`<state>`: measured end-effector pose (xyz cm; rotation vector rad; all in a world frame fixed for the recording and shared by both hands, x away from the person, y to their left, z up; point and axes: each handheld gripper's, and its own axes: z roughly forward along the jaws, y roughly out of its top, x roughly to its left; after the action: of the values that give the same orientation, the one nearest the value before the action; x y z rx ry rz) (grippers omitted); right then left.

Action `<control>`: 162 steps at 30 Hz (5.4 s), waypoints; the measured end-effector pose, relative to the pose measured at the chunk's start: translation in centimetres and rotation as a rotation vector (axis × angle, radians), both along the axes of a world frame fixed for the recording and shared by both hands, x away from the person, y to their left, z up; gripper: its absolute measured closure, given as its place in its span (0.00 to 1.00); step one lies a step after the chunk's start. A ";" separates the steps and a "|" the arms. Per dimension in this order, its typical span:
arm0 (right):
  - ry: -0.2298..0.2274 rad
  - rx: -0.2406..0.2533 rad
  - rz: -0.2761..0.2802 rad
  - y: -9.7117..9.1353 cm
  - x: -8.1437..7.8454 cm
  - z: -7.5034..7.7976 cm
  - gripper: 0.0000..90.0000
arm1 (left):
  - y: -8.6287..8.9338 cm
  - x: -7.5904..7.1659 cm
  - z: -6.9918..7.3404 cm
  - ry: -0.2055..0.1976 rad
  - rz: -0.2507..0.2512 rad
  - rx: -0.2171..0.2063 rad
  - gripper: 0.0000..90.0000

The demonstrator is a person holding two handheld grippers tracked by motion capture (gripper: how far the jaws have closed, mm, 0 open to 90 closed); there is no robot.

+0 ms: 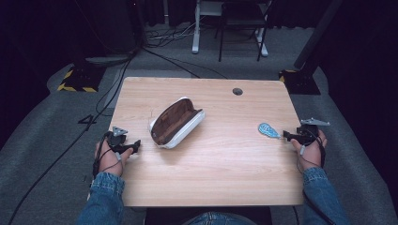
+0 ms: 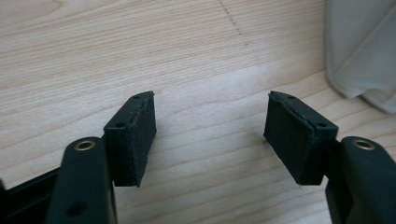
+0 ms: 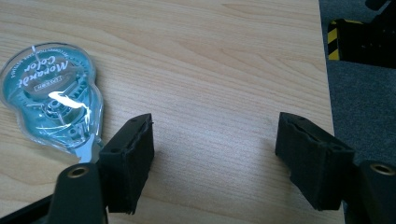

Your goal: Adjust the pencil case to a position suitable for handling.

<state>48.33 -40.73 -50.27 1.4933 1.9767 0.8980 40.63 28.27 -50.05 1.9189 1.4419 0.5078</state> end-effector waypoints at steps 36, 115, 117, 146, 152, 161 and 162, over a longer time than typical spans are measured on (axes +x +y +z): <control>0.001 0.000 0.010 0.1 -0.1 0.0 0.31 | -5.0 -1.0 8.7 -0.176 -0.105 -0.149 0.42; -0.001 0.001 0.048 0.2 -0.2 0.0 0.32 | -8.1 7.1 2.7 -0.031 -0.185 -0.200 0.94; -0.001 0.001 0.048 0.2 -0.2 0.0 0.32 | -8.2 6.9 2.9 -0.038 -0.193 -0.206 0.94; 0.000 0.003 0.055 0.2 -0.2 0.0 0.32 | -13.1 1.6 8.8 -0.076 -0.452 -0.223 0.94; 0.001 0.003 0.056 0.2 -0.2 0.0 0.32 | -14.6 0.3 9.4 -0.075 -0.529 -0.217 0.94; 0.001 0.003 0.056 0.2 -0.2 0.0 0.32 | -17.1 -0.9 8.9 -0.046 -0.649 -0.240 0.94; 0.001 0.003 0.055 0.2 -0.2 0.0 0.32 | -17.3 -1.0 8.9 -0.046 -0.665 -0.238 0.94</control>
<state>48.12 -40.55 -50.27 1.4471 2.0271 0.9236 39.59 10.97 -41.15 2.0198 0.7193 0.0615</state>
